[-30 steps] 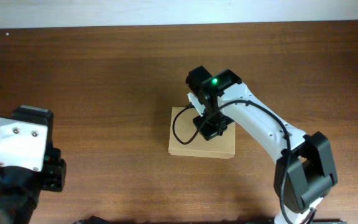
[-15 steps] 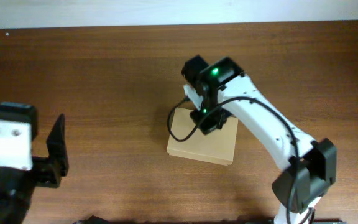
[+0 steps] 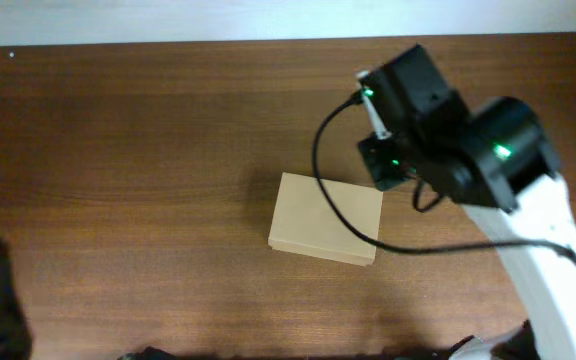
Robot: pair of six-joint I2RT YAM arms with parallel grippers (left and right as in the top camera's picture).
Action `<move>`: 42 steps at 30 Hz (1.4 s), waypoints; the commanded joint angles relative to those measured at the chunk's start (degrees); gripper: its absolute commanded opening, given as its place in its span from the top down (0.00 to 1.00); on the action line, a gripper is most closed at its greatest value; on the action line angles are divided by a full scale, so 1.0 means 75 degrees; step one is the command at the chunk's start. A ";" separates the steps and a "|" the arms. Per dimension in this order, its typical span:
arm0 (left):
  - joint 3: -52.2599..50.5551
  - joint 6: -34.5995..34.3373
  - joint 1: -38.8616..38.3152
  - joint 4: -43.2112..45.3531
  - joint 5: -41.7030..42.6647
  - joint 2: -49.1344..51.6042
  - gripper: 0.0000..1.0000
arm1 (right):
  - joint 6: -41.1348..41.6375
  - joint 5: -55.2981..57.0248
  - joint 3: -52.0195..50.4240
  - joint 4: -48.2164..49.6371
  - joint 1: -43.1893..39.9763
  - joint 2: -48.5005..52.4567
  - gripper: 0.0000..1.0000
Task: Pack container
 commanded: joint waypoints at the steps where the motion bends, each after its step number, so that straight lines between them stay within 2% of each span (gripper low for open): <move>1: 0.0656 -0.0032 0.0000 -0.0289 -0.0522 -0.0038 0.00 | 0.0592 0.1169 0.0105 -0.0009 0.0035 -0.0615 0.85; 7: 0.1676 -0.0437 0.0020 -0.0868 -0.1087 -0.0178 0.01 | 0.0726 0.2556 0.0105 -0.0114 0.0035 -0.2162 0.81; 13: 0.1638 -0.0609 0.0012 -0.0953 -0.1172 -0.0755 0.00 | 0.1221 0.4109 0.0102 -0.0460 0.0035 -0.3675 0.80; 15: 0.1498 -0.0635 0.0012 -0.0953 -0.1169 -0.1037 0.00 | 0.1428 0.4363 0.0073 -0.0609 0.0032 -0.4124 0.79; 19: 0.0997 -0.0635 0.0012 -0.0994 -0.1172 -0.1673 0.01 | 0.1416 0.4508 -0.0137 -0.0609 -0.0085 -0.5039 0.70; 21: 0.0650 -0.0635 0.0015 -0.0994 -0.1177 -0.2017 0.00 | 0.1402 0.4704 -0.0335 -0.0609 -0.0344 -0.5464 0.68; 28: -0.0796 -0.0769 0.0379 -0.0994 -0.1661 -0.3433 0.01 | 0.1609 0.5217 -0.2057 -0.0606 -0.1585 -0.7213 0.63; 31: -0.1495 -0.0778 0.0527 -0.0994 -0.1891 -0.4097 0.01 | 0.1606 0.5222 -0.3130 -0.0606 -0.1967 -0.8067 0.55; 34: -0.2326 -0.0775 0.0603 -0.0997 -0.2078 -0.4809 0.00 | 0.1603 0.5225 -0.4272 -0.0603 -0.2320 -0.8970 0.39; 35: -0.2602 -0.0772 0.0618 -0.0994 -0.2157 -0.5036 0.01 | 0.1600 0.5222 -0.4616 -0.0597 -0.2419 -0.9273 0.31; 37: -0.3197 -0.0769 0.0629 -0.0997 -0.2264 -0.5511 0.01 | 0.1480 0.5246 -0.5217 -0.0583 -0.2588 -0.9859 0.01; 42: -0.4488 -0.0775 0.0632 -0.0997 -0.2238 -0.6510 0.01 | 0.0586 0.5240 -0.6137 -0.0542 -0.3075 -1.1033 0.01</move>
